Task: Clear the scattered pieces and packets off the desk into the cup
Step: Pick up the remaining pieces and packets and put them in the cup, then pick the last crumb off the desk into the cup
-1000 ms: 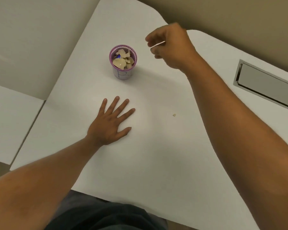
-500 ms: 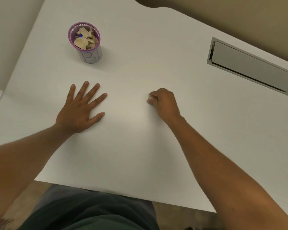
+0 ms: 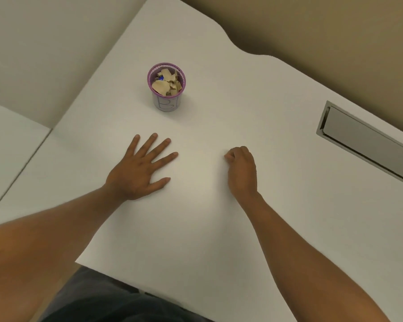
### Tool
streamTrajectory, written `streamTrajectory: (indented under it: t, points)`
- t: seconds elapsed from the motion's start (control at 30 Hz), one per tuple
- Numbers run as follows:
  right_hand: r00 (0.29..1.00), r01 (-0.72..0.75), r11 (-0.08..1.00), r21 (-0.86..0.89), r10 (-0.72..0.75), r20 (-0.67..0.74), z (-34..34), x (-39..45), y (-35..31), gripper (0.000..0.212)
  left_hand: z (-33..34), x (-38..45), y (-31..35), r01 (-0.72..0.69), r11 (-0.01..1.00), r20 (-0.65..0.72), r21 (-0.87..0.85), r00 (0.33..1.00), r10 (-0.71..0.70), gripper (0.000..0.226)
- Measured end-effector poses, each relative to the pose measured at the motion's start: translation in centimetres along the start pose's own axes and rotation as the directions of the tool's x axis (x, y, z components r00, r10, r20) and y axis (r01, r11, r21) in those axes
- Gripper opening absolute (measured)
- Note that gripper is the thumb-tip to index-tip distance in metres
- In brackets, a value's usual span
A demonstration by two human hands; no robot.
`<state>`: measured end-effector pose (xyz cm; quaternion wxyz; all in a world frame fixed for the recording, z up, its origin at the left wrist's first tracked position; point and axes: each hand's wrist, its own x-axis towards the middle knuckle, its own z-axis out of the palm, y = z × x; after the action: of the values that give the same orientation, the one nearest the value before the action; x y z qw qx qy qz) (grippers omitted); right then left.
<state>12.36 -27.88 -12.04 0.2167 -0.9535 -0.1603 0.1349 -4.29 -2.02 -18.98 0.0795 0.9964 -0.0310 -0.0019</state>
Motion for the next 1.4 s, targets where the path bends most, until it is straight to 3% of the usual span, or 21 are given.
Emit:
streamTrajectory:
  t: [0.13,0.2,0.37,0.57,0.7,0.8,0.93,1.13,1.23,1.4]
  points:
    - [0.973,0.216,0.954,0.208,-0.192,-0.129,-1.6,3.5,-7.3,0.014,0.4,0.1,-0.3,-0.005,1.000,-0.020,0.002,1.000,0.005,0.074]
    - [0.938,0.341,0.912,0.228,-0.315,-0.145,-2.3,6.0,-11.2,0.010,0.5,0.2,-0.4,-0.004,1.000,-0.019,-0.006,1.000,0.004,0.075]
    - [0.856,0.517,0.856,0.012,-0.516,-0.016,-2.3,11.8,-17.1,0.013,0.9,0.0,-0.4,0.003,0.999,-0.034,-0.041,0.999,-0.004,0.075]
    - [0.793,0.606,0.763,-0.224,-0.557,0.248,-1.1,14.6,-19.0,0.021,1.1,-0.1,-0.5,0.008,0.998,-0.038,-0.060,0.999,-0.010,0.073]
    - [0.815,0.574,0.786,-0.228,-0.524,0.246,-1.0,14.9,-19.3,0.023,1.1,-0.2,-0.6,0.015,0.998,-0.037,-0.062,0.999,-0.017,0.073]
    - [0.880,0.472,0.881,-0.039,-0.467,0.089,-1.3,14.2,-19.3,0.025,1.2,-0.1,-0.7,0.011,0.998,-0.043,-0.066,0.999,-0.014,0.073]
    - [0.923,0.383,0.916,0.117,-0.376,-0.078,-1.9,11.8,-18.9,0.027,1.4,-0.3,-0.6,0.009,0.998,-0.064,-0.069,0.998,-0.014,0.074]
    - [0.944,0.289,0.951,0.114,-0.263,-0.199,-2.9,6.0,-16.2,0.031,0.5,-0.2,-0.1,0.006,0.996,-0.007,-0.086,1.000,-0.007,0.081]
    - [0.950,0.222,0.965,0.140,-0.181,-0.254,-4.3,3.8,-15.3,0.033,-1.2,0.1,0.3,-0.010,0.985,0.032,-0.173,0.999,0.016,0.083]
    - [0.927,0.134,0.989,0.056,-0.106,-0.361,-9.4,1.9,-15.4,0.036,-8.8,4.8,2.3,-0.160,0.960,-0.125,-0.229,0.983,0.134,0.083]
